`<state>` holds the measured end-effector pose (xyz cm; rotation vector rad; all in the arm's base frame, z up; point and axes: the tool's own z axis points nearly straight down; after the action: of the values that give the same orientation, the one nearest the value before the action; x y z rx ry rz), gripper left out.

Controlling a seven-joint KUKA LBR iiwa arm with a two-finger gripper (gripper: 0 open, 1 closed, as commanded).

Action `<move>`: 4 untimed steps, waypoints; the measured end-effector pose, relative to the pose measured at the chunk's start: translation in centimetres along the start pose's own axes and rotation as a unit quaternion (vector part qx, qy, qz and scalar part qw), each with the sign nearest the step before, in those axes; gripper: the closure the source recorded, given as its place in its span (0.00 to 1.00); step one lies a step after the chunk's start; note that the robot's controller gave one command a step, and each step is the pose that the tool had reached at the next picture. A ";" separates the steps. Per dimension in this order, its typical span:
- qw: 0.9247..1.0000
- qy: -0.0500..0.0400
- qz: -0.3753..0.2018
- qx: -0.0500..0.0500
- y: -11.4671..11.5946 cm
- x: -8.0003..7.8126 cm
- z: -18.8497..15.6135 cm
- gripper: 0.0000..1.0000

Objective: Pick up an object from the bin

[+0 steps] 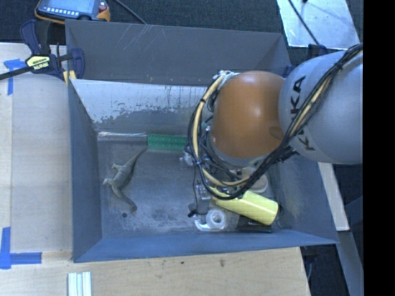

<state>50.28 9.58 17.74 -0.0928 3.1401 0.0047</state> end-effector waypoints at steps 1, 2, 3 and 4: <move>0.999 -0.001 -0.049 0.002 -3.3 -4.1 -2.4 0.00; 0.998 -0.004 -0.059 0.002 -6.4 -4.9 -3.4 0.00; 0.994 -0.003 -0.110 0.002 -10.2 -0.6 0.1 0.00; 1.000 -0.002 -0.018 0.002 -10.6 -3.5 4.4 0.00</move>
Offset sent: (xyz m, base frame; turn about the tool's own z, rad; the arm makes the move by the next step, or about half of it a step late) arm 0.0317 -0.0768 0.0384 -0.1281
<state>54.36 -0.81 13.35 -0.1488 3.1332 -0.0024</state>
